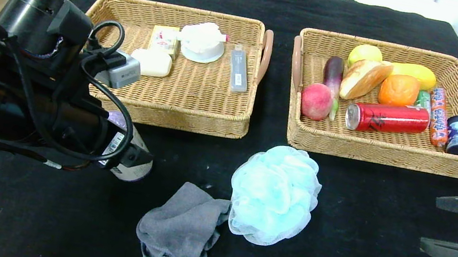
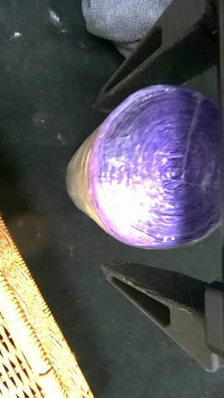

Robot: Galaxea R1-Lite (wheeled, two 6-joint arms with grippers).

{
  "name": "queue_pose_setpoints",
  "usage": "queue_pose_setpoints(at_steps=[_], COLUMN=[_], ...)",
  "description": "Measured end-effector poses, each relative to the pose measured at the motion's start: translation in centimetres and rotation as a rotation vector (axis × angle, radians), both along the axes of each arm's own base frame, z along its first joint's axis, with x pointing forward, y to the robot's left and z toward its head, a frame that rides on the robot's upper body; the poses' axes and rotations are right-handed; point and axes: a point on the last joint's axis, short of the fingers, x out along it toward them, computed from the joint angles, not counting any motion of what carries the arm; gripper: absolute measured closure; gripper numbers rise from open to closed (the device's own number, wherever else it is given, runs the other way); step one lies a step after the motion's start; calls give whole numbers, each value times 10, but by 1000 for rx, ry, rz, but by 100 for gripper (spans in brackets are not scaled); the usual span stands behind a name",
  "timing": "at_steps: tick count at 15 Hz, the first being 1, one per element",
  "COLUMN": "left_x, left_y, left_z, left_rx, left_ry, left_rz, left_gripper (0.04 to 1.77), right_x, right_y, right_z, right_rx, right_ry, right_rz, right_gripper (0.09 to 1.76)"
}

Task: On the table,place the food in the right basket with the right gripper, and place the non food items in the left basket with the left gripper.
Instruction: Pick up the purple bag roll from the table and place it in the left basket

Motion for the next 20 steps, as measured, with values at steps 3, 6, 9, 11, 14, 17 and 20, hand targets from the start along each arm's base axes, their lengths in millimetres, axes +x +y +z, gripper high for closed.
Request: queue_pose_setpoints(at_steps=[3, 6, 9, 11, 14, 17, 20], left_x=[1, 1, 0, 0, -1, -1, -4], left_y=[0, 0, 0, 0, 0, 1, 0], left_z=[0, 0, 0, 0, 0, 0, 2], left_rx=[0, 1, 1, 1, 2, 3, -35], left_ry=[1, 2, 1, 0, 3, 5, 18], left_rz=[0, -1, -2, -1, -1, -2, -33], left_gripper=[9, 47, 76, 81, 83, 84, 84], right_x=[0, 0, 0, 0, 0, 0, 0], right_y=[0, 0, 0, 0, 0, 0, 0], right_z=[0, 0, -1, -1, -1, -1, -2], right_rx=[0, 0, -1, -1, -1, -1, -1], right_ry=[0, 1, 2, 3, 4, 4, 7], right_rz=[-1, -1, -1, -1, 1, 1, 1], right_gripper=[14, 14, 14, 14, 14, 14, 14])
